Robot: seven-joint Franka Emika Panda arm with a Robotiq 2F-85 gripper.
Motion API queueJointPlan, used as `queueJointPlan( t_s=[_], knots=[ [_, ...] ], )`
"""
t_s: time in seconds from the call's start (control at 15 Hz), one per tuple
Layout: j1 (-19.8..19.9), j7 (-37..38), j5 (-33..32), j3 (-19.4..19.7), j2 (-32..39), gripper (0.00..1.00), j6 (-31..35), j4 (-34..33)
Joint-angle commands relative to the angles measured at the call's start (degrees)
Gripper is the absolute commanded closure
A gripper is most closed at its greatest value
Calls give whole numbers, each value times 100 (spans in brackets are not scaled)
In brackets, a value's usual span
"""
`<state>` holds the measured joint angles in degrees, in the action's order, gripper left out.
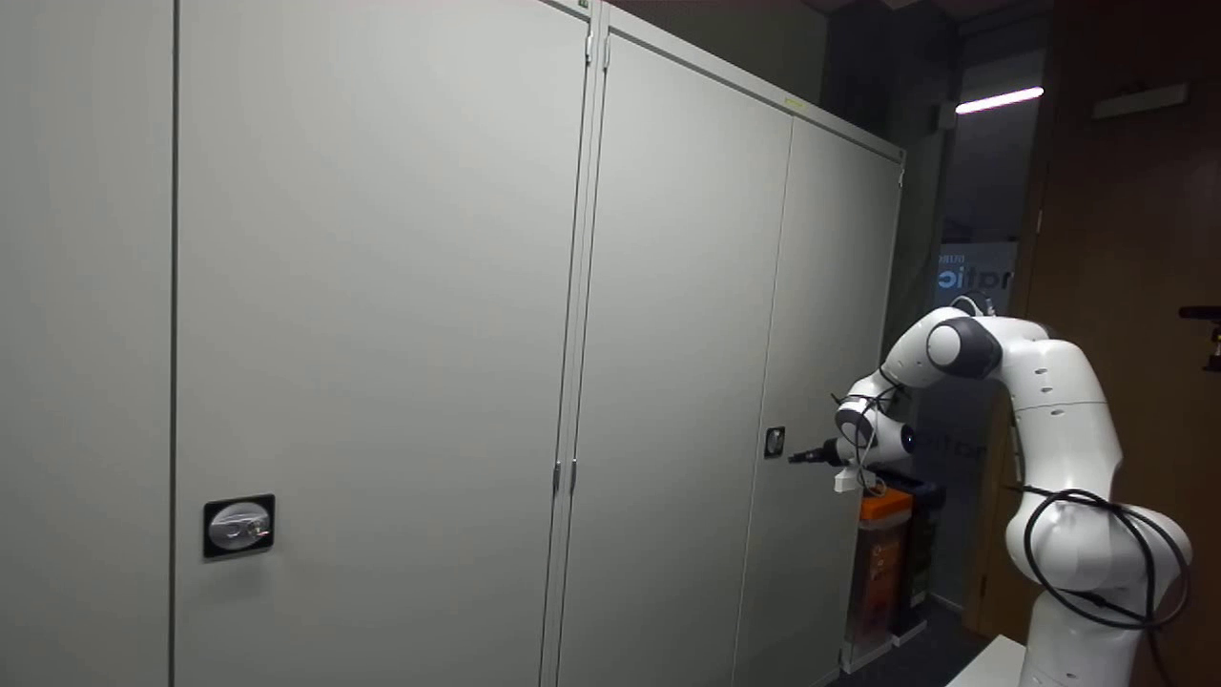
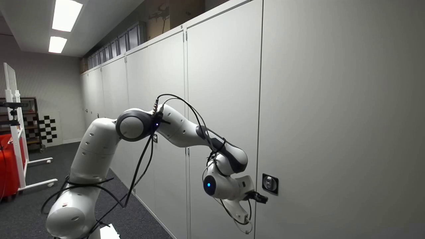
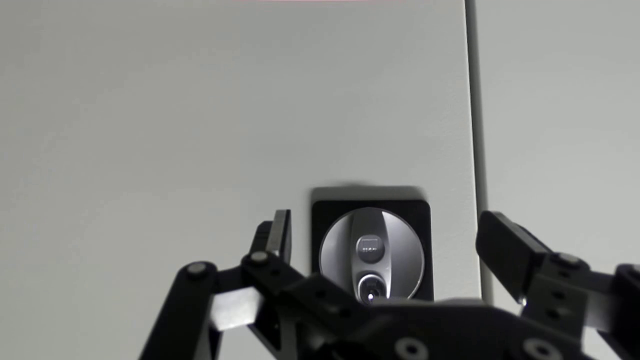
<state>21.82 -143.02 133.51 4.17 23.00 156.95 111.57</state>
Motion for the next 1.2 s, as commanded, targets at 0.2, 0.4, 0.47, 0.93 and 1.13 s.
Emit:
queueJointPlan(
  t_s=[0.2,0.4,0.47,0.93,1.13],
  knots=[
    [41,-460,-123,110,442,0,-451,-317],
    [-481,-377,-139,709,554,0,-838,-250],
    [-518,-423,-102,773,585,0,-985,-228],
    [-787,-453,53,1200,711,0,-1857,-141],
    [-780,-426,91,1225,737,0,-2090,-143]
  ],
)
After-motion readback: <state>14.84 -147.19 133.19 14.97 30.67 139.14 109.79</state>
